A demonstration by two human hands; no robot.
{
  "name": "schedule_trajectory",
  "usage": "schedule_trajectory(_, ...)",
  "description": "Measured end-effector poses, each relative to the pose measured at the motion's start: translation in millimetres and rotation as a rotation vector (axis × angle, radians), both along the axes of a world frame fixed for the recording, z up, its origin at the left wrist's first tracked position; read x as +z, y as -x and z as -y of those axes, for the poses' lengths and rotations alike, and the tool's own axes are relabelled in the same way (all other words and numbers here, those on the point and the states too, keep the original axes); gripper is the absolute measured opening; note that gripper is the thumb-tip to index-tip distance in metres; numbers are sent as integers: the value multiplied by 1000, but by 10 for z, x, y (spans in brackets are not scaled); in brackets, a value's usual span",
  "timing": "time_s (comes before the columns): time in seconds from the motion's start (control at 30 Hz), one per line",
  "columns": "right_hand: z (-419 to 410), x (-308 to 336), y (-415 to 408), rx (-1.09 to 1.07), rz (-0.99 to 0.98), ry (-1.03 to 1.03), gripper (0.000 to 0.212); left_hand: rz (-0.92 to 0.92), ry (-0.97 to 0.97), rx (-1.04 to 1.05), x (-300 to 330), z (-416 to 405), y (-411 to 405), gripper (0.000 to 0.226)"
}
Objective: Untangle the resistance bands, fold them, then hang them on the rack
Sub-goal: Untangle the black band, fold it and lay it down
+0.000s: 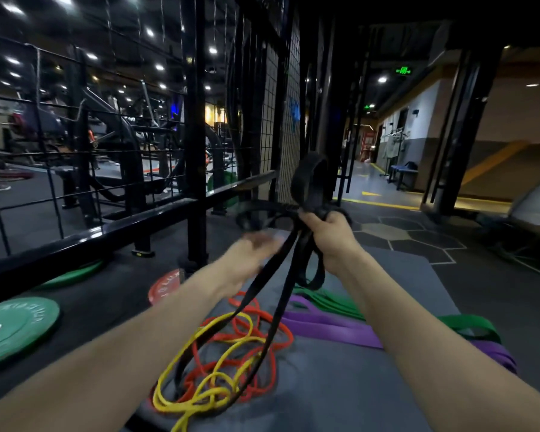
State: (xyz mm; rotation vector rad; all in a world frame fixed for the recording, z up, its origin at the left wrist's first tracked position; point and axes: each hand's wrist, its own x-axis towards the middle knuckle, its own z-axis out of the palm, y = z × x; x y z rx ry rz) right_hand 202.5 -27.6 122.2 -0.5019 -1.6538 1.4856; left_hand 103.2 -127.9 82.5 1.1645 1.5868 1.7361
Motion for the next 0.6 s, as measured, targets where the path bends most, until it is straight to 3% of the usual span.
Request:
schedule_trajectory(0.1, -50, 90, 24, -47, 30, -6, 26, -440, 244, -86, -517, 113, 175, 9)
schedule_trajectory(0.17, -114, 101, 0, -113, 22, 8, 26, -696, 404, -39, -745, 171, 316, 22)
schedule_trajectory(0.27, -211, 43, -66, -192, 20, 60, 27, -893, 559, 78, -917, 350, 504, 17)
schedule_trajectory(0.37, -303, -65, -135, -296, 116, 66, 28, -837, 552, 153, -967, 450, 724, 21)
schedule_trajectory(0.5, -377, -250, -147, -325, 211, 84, 24, -691, 395, 365, -607, 365, 908, 32)
schedule_trajectory(0.6, -374, -391, -117, -317, 296, 34, 28, -289, 193, 338, -209, 225, 841, 26)
